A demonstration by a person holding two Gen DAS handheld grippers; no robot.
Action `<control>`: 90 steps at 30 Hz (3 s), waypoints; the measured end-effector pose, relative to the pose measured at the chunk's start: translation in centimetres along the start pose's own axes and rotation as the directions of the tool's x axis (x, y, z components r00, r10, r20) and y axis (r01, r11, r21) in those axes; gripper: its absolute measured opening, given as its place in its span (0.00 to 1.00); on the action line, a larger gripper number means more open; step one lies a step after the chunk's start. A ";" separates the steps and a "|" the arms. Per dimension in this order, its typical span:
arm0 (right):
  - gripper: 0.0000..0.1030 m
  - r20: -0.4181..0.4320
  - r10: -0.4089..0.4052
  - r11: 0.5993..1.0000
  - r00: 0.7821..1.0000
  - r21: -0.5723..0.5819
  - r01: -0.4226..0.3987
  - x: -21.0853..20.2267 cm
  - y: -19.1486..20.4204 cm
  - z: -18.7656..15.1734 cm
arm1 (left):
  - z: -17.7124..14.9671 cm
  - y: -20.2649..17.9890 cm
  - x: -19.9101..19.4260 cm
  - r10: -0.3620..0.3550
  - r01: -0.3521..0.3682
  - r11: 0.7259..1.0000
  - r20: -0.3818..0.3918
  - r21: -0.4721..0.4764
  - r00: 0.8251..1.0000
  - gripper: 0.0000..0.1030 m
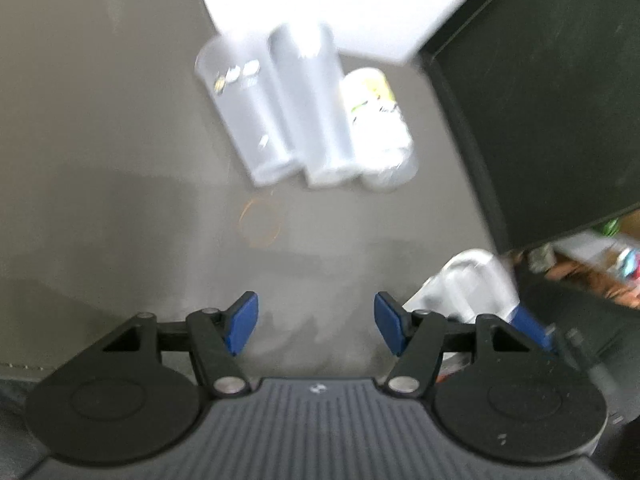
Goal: Flip cup upright
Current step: 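Open the left gripper and pull it away from the cup, then lower the cup open end up onto the table with the right gripper and open it, then withdraw the right gripper from the upright cup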
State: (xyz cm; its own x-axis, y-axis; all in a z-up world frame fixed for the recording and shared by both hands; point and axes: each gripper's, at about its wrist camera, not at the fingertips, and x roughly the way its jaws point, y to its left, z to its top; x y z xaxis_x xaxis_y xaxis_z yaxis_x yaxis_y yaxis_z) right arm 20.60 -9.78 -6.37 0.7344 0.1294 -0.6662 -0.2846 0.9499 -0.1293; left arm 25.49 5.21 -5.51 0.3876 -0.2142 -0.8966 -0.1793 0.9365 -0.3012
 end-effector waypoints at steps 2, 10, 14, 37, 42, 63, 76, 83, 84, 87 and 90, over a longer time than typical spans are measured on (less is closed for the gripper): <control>0.56 -0.002 -0.001 1.000 1.000 -0.003 0.001 0.0 0.0 -0.1 | 0.4 -0.3 -0.8 -0.068 0.069 0.997 0.042 -0.023 0.997 0.62; 0.56 -0.011 -0.002 1.000 1.000 -0.017 0.002 0.2 0.2 -0.1 | 0.7 -3.2 0.4 -0.159 0.160 0.987 0.057 -0.021 0.986 0.63; 0.56 -0.013 -0.004 1.000 1.000 -0.022 0.004 0.5 0.3 -0.2 | 0.4 -4.1 1.6 -0.165 0.165 0.986 0.035 -0.017 0.986 0.63; 0.57 -0.019 -0.007 0.999 1.000 -0.031 0.006 0.6 0.5 -0.5 | -0.5 -5.1 3.5 -0.175 0.175 0.985 0.055 0.004 0.983 0.28; 0.57 -0.029 -0.013 0.999 0.999 -0.033 0.012 1.0 0.5 -0.3 | -0.7 -5.2 3.6 -0.174 0.174 0.985 0.050 0.014 0.983 0.28; 0.81 -0.012 0.022 1.000 1.000 0.010 -0.022 -1.6 0.1 -0.3 | -0.9 -5.8 0.0 -0.135 0.122 0.985 0.108 0.120 0.985 0.32; 0.86 0.032 0.052 0.998 0.998 0.032 -0.053 -4.2 -0.4 -0.1 | -1.5 -5.7 -4.2 -0.096 0.067 0.987 0.195 0.149 0.976 0.48; 0.87 0.057 0.055 0.996 0.997 0.066 -0.058 -5.4 -1.2 -0.4 | -2.3 -5.8 -6.2 -0.088 0.049 0.985 0.234 0.167 0.968 0.66; 0.87 0.060 0.053 0.996 0.997 0.069 -0.057 -5.6 -1.3 -0.5 | -2.4 -5.8 -6.4 -0.080 0.040 0.985 0.239 0.169 0.968 0.68; 0.88 0.065 0.054 0.995 0.996 0.076 -0.059 -5.9 -1.5 -0.5 | -2.8 -5.6 -7.0 -0.079 0.037 0.985 0.252 0.167 0.964 0.69; 0.94 0.071 0.066 0.994 0.995 0.081 -0.072 -6.3 -1.9 -0.4 | -3.1 -5.3 -7.7 -0.073 0.030 0.986 0.267 0.163 0.961 0.71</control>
State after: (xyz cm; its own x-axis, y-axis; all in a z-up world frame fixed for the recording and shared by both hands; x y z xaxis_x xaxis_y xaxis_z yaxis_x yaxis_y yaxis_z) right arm 16.28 -12.55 -2.15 0.7557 0.2119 -0.6197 -0.2860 0.9580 -0.0211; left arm 20.65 1.04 2.00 0.6266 -0.2000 -0.7532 -0.0183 0.9625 -0.2708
